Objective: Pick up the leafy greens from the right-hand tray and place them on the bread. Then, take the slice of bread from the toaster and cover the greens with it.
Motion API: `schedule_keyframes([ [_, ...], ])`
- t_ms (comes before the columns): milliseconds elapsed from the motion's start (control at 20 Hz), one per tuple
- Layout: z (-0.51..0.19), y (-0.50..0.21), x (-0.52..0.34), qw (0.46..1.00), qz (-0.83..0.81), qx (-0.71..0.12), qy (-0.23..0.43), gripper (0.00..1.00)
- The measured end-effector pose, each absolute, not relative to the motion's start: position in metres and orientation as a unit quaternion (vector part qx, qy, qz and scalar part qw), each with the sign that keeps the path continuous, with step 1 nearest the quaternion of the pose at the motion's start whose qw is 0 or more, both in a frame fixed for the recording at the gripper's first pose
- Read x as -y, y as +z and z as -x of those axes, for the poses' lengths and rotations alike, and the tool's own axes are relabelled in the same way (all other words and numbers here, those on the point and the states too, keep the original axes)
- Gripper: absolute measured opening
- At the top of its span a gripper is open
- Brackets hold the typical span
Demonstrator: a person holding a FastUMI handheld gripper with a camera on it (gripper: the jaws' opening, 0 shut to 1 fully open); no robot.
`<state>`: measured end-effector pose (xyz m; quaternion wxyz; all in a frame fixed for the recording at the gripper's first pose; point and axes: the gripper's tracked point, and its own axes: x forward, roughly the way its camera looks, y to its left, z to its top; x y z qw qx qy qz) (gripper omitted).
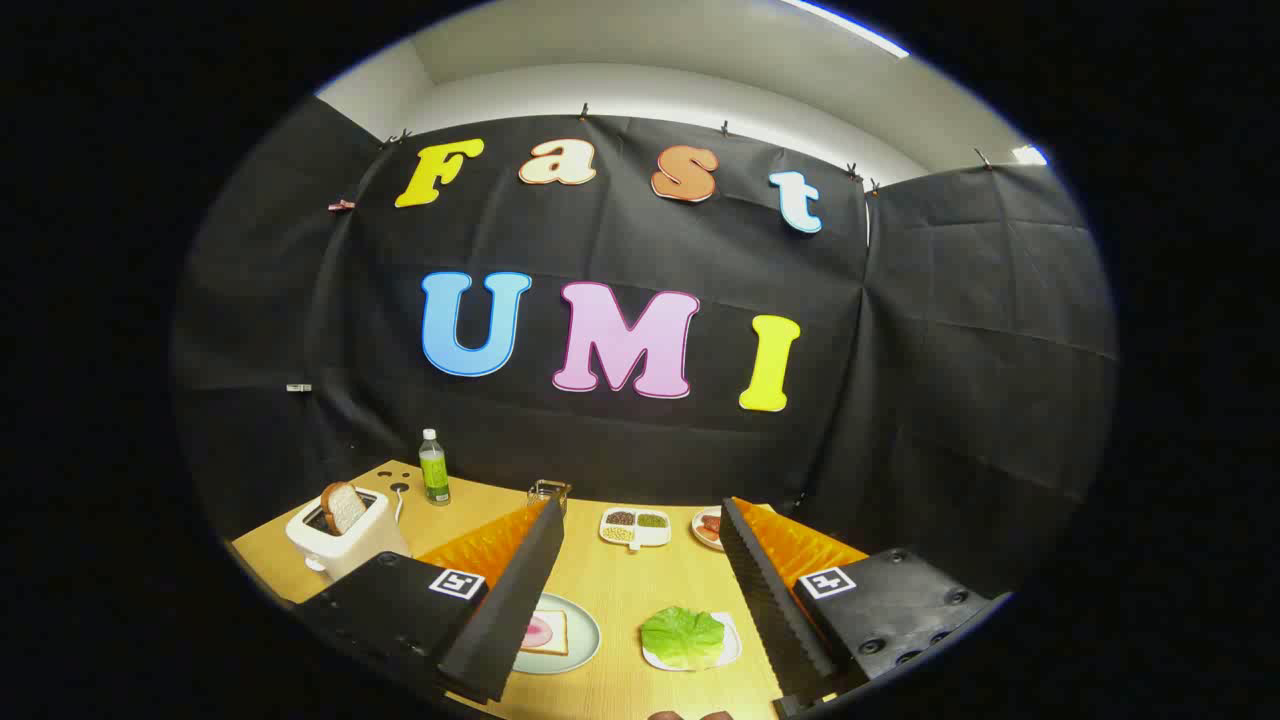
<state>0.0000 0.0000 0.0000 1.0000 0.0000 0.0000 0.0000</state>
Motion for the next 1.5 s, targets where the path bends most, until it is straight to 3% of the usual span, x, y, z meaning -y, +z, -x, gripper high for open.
schedule_keyframes([
  [1150,-0.036,-0.050,0.032,0.998,-0.030,-0.052,0.019,0.98],
  [1500,-0.058,-0.097,0.048,0.993,-0.033,-0.109,0.010,0.98],
])
